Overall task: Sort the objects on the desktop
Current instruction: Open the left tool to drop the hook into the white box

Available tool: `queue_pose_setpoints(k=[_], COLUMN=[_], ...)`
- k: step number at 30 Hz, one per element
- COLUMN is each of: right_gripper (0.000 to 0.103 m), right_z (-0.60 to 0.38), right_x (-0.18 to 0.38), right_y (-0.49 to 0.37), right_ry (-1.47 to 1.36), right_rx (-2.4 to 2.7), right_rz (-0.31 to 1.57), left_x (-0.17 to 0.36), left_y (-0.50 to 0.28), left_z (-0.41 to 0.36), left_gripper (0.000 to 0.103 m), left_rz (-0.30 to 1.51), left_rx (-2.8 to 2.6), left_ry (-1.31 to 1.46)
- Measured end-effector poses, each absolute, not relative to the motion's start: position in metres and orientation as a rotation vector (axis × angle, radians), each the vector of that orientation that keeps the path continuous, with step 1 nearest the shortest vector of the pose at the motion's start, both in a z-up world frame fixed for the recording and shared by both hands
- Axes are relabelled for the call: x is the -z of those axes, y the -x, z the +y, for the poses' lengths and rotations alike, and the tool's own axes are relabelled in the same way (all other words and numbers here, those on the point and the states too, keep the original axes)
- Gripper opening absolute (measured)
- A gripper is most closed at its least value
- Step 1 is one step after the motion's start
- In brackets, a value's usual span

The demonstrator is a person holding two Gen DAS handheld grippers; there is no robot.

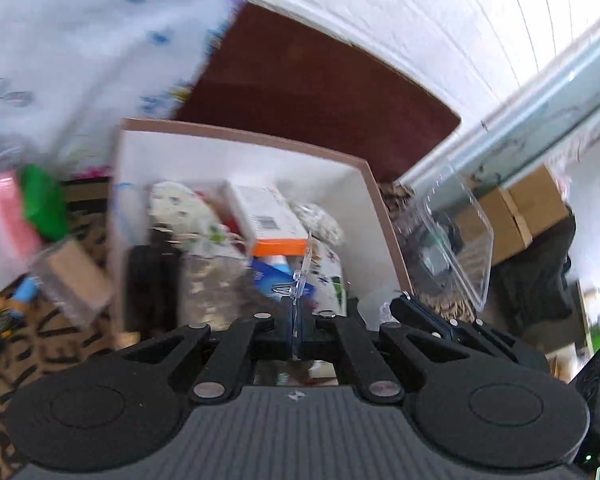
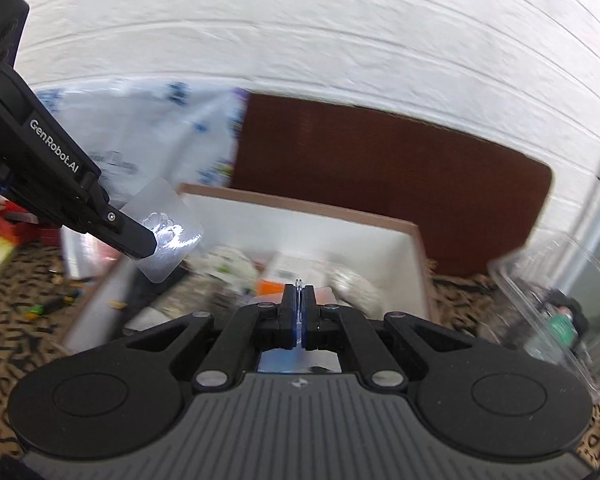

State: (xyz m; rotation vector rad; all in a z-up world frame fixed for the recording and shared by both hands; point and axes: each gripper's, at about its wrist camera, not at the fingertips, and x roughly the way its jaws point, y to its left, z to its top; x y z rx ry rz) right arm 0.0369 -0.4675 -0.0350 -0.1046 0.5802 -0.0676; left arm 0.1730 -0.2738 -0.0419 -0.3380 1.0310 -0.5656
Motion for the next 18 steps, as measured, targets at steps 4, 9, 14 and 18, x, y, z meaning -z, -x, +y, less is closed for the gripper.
queue_pose_setpoints(k=[4, 9, 14, 18], right_gripper=[0.0, 0.049, 0.076, 0.082], right_z=[-0.491, -0.499, -0.495, -0.488], right_x=[0.051, 0.07, 0.076, 0.076], right_y=[-0.045, -0.054, -0.052, -0.054], right_ry=[0.074, 0.058, 0.041, 0.028], right_rx=[0.094, 0.076, 0.083, 0.091], right_rz=[0.63, 0.709, 0.686, 0.693], left_x=[0.055, 0.068, 0.071, 0.074], left_y=[-0.189, -0.195, -0.19, -0.188], left_z=[-0.304, -0.319, -0.318, -0.309], left_gripper=[0.0, 0.088, 0.093, 0.099], left_rz=[1.07, 1.126, 1.132, 1.131], left_rx=[0.591, 0.575, 0.566, 0.525], left_ry=[0.306, 0.272, 0.227, 0.232])
